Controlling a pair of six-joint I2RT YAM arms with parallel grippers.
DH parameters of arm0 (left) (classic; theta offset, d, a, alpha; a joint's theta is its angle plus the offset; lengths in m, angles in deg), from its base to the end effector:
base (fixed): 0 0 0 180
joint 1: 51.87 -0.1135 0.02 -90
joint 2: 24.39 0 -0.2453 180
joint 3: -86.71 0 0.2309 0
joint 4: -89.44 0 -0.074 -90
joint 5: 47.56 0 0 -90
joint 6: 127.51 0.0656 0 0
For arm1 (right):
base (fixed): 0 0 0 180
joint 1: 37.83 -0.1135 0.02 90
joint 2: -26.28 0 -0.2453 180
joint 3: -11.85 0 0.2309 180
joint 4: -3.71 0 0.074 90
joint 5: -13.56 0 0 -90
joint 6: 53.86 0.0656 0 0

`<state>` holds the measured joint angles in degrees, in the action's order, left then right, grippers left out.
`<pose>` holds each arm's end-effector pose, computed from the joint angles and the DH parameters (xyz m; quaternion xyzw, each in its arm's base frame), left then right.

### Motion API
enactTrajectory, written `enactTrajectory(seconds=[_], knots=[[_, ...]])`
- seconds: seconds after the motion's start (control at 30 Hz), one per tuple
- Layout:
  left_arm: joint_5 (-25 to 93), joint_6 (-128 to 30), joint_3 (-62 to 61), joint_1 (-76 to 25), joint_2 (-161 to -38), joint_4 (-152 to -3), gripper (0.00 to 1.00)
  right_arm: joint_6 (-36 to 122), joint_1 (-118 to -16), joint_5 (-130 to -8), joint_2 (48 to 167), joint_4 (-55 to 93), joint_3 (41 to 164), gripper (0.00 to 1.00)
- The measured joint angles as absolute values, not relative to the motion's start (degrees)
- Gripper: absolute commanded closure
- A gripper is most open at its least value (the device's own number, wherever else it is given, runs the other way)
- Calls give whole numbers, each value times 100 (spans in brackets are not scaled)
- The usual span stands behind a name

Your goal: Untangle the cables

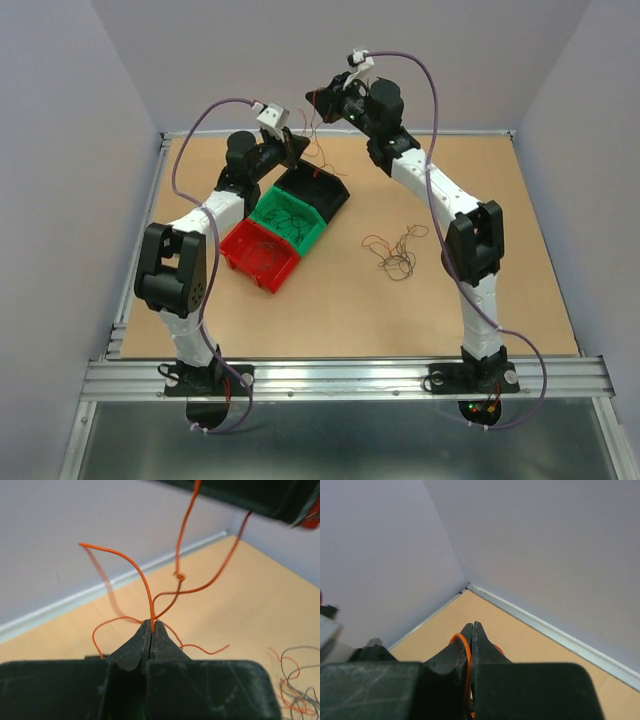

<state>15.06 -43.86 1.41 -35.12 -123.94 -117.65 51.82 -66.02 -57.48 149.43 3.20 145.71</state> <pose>0.3872 -0.1480 0.3280 0.2392 0.5866 -0.2967 0.7146 0.4434 0.2618 0.3883 -0.1947 0.6083 0.3817 0.6681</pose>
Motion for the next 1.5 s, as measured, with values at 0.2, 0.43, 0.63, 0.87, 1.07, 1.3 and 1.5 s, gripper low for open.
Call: enactTrajectory(seconds=[0.2,0.43,0.63,0.87,1.07,1.3,1.5], knots=[[1388,-4371,125,-3512,-13216,-11090,100,5197,-6602,-5611,15090,228,13959,99],[1674,-4060,75,-3505,-13380,-10191,100,5372,-6639,-5692,15330,306,13146,99],[2498,-3728,-347,-3341,-13384,-9420,100,5228,-6829,-6321,15328,481,12482,99],[3093,-3415,-930,-3057,-13482,-8851,100,5219,-6936,-7016,15608,1415,12716,99],[3198,-3241,-1016,-3064,-13734,-8537,98,5125,-7017,-7556,16123,2175,13008,99],[3200,-3105,-1333,-3088,-14114,-8183,99,5241,-7229,-8122,16001,2842,13054,63],[3233,-3000,-1486,-3088,-14315,-8089,100,5355,-7242,-8356,15072,3198,12458,40]])
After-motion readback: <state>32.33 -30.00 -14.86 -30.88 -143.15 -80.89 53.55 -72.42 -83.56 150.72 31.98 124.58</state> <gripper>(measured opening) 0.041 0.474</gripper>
